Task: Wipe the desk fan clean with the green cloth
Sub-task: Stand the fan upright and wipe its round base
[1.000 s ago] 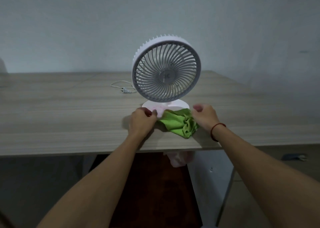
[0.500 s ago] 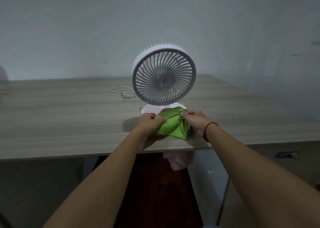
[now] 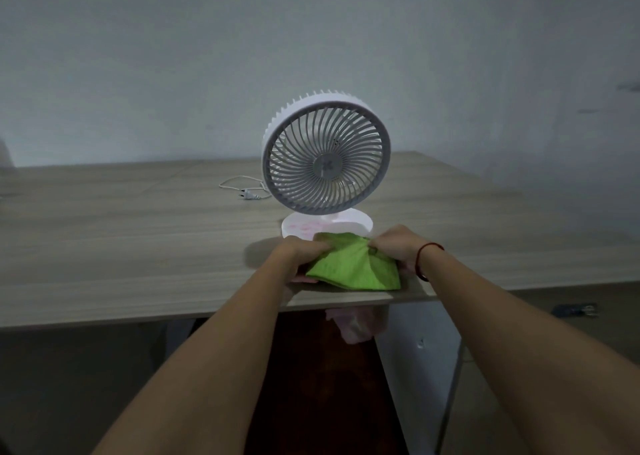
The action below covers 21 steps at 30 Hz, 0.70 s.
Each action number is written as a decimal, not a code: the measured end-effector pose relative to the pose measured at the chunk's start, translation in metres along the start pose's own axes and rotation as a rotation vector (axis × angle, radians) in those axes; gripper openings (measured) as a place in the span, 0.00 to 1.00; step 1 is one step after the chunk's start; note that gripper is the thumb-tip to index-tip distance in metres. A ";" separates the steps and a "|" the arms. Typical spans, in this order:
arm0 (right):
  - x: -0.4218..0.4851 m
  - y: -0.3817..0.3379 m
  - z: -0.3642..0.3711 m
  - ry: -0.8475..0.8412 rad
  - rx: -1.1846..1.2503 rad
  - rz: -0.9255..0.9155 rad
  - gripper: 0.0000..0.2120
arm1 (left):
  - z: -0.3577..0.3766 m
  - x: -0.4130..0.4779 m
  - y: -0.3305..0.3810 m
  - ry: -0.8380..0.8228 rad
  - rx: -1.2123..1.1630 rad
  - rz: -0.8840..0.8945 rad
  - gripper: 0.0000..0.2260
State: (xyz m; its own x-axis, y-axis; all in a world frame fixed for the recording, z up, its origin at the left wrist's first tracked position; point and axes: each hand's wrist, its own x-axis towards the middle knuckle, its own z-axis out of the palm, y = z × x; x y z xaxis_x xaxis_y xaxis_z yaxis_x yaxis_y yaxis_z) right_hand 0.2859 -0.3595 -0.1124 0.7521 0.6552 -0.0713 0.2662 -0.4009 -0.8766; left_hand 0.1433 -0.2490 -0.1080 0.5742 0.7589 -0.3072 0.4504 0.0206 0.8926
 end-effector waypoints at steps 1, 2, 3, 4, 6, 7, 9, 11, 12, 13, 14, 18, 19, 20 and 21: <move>0.001 0.001 0.001 0.029 0.049 0.002 0.07 | 0.002 0.001 0.001 0.028 0.024 0.014 0.20; 0.002 0.001 0.002 0.043 0.067 0.008 0.09 | 0.003 0.001 0.001 0.044 0.043 0.032 0.18; 0.003 0.002 0.003 0.058 0.065 0.006 0.14 | 0.003 0.002 0.001 0.049 0.056 0.054 0.16; 0.001 0.002 0.004 0.063 0.045 -0.001 0.20 | 0.003 0.004 0.000 0.045 0.062 0.077 0.15; 0.000 0.003 0.008 0.031 -0.027 -0.054 0.22 | 0.000 0.007 -0.005 0.031 0.051 0.121 0.12; 0.001 0.004 0.010 0.022 -0.055 -0.084 0.20 | -0.004 0.008 -0.008 0.030 0.036 0.150 0.13; 0.006 0.002 0.017 0.043 -0.043 -0.136 0.18 | -0.012 0.013 -0.014 0.065 0.004 0.236 0.15; 0.011 -0.007 0.028 0.082 -0.009 -0.203 0.17 | -0.020 0.020 -0.017 0.162 -0.020 0.317 0.16; 0.015 -0.012 0.033 0.089 -0.009 -0.235 0.16 | -0.025 0.024 -0.018 0.227 -0.013 0.340 0.15; 0.018 -0.017 0.038 0.092 -0.033 -0.267 0.17 | -0.029 0.029 -0.019 0.305 0.014 0.349 0.15; 0.021 -0.021 0.041 0.101 -0.076 -0.287 0.17 | -0.034 0.033 -0.021 0.391 0.065 0.347 0.15; 0.037 -0.020 0.034 0.247 -0.253 -0.321 0.12 | -0.035 0.031 -0.023 0.676 0.399 0.421 0.16; 0.041 -0.017 0.031 0.242 -0.291 -0.328 0.13 | -0.030 0.031 -0.021 0.662 0.475 0.502 0.15; 0.043 -0.013 0.029 0.201 -0.336 -0.322 0.15 | -0.023 0.031 -0.018 0.582 0.540 0.584 0.13; 0.045 -0.008 0.029 0.148 -0.379 -0.314 0.16 | -0.015 0.032 -0.015 0.467 0.604 0.642 0.13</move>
State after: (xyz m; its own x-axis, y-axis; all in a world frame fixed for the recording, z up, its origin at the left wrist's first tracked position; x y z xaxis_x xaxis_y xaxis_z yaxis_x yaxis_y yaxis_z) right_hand 0.3001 -0.3084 -0.1220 0.6710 0.6943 0.2602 0.6721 -0.4213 -0.6089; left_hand 0.1447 -0.2156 -0.1268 0.5623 0.6930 0.4513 0.4956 -0.7192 0.4870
